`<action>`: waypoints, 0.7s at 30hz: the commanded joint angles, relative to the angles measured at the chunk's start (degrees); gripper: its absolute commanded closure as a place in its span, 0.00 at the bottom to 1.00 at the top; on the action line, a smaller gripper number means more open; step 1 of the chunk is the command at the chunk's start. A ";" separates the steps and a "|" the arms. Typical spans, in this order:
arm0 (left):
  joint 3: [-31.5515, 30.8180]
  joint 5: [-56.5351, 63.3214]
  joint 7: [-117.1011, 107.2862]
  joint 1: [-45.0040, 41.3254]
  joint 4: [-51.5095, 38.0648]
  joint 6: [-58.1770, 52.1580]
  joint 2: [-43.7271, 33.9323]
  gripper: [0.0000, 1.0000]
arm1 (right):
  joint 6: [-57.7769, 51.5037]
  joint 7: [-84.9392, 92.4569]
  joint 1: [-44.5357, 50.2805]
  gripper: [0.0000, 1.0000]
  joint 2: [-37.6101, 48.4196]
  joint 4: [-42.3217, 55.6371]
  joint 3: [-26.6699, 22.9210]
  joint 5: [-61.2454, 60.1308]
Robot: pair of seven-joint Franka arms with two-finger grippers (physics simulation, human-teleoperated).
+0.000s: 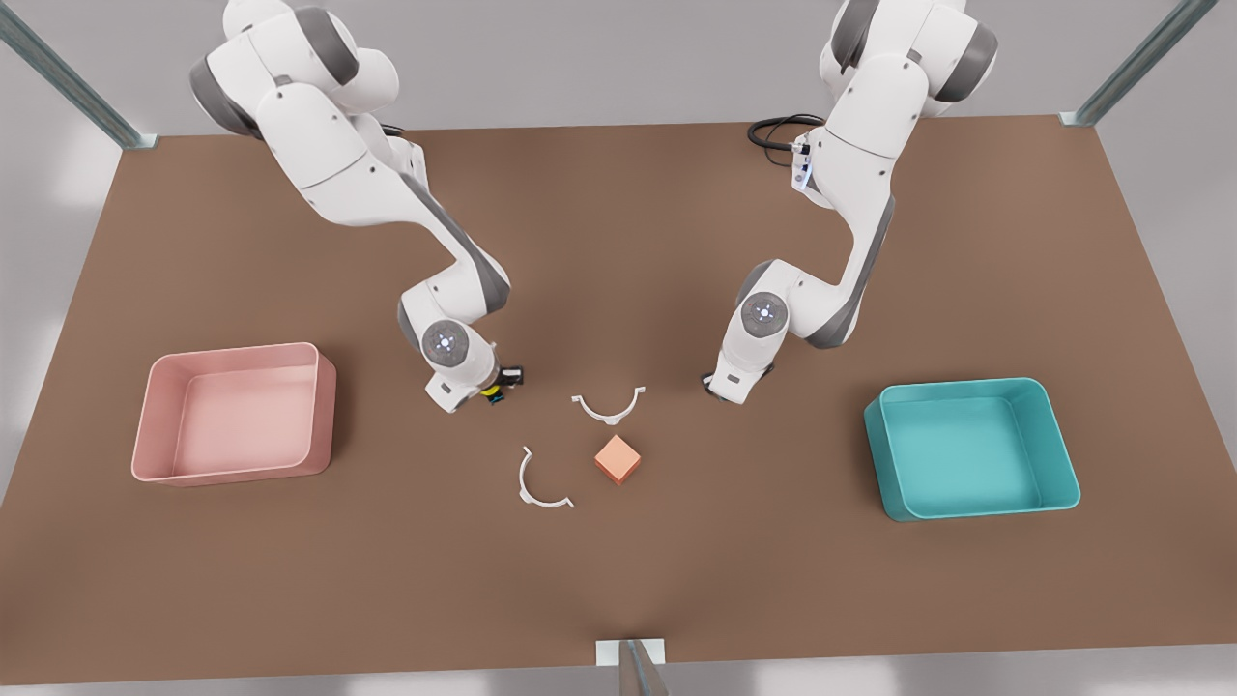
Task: Place the red button in the blue storage box with the left arm, and place the yellow button in the pink storage box with the right arm
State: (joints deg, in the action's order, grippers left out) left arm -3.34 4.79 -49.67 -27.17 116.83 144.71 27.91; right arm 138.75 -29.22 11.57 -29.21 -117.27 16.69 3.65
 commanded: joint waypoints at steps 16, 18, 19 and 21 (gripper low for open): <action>29.44 -0.04 43.51 0.10 -0.02 -25.27 -21.75 0.49 | 1.97 1.44 -0.67 0.45 -0.59 -0.07 0.01 0.04; 36.12 -0.04 52.83 0.10 -0.11 -25.27 -21.32 0.49 | 1.97 1.44 -0.59 0.46 -0.59 -0.07 0.01 0.04; 38.14 -0.22 55.82 0.28 -0.55 -25.18 -21.05 0.49 | 1.97 1.44 -0.59 0.46 -0.50 0.02 0.01 0.04; 38.06 -2.50 59.34 3.00 -2.83 -24.74 -17.10 0.49 | 1.00 1.00 -0.59 0.45 1.61 0.20 0.01 -0.04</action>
State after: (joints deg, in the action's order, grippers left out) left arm 34.17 3.65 -29.60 -22.98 114.34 122.86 10.25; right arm 140.19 -28.61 10.96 -27.79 -117.12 16.69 3.62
